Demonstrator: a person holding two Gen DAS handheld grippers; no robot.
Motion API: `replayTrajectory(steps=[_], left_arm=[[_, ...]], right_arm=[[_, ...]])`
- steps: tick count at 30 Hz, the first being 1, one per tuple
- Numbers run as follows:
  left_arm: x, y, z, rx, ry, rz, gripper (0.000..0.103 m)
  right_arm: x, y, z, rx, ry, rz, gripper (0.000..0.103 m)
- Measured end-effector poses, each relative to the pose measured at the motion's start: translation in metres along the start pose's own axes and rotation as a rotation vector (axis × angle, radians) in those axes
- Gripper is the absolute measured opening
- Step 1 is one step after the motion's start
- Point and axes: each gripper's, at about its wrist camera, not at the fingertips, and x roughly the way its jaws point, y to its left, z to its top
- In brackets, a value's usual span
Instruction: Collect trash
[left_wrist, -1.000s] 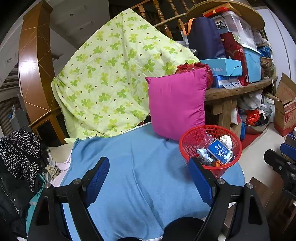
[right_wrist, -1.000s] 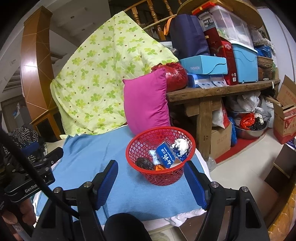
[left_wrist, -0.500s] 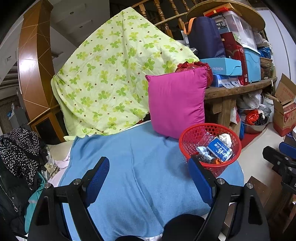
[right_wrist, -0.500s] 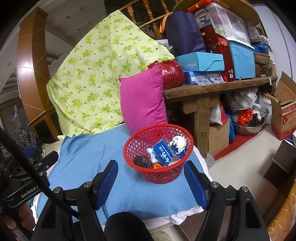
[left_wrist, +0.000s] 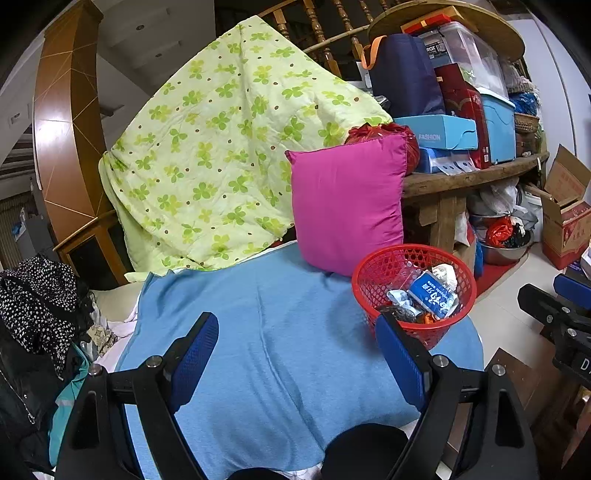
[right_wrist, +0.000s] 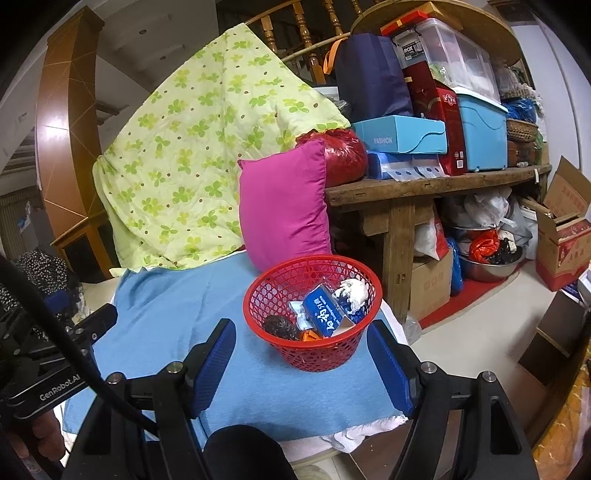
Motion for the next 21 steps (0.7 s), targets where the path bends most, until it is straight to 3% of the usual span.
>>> replayTrajectory(steps=[21], left_arm=[[-0.0006,-0.0036,-0.0029,0.007,0.004,-0.004,0.087]], right_arm=[[0.0007,-0.0065,0.0007,0.009,0.000,-0.006,0.077]])
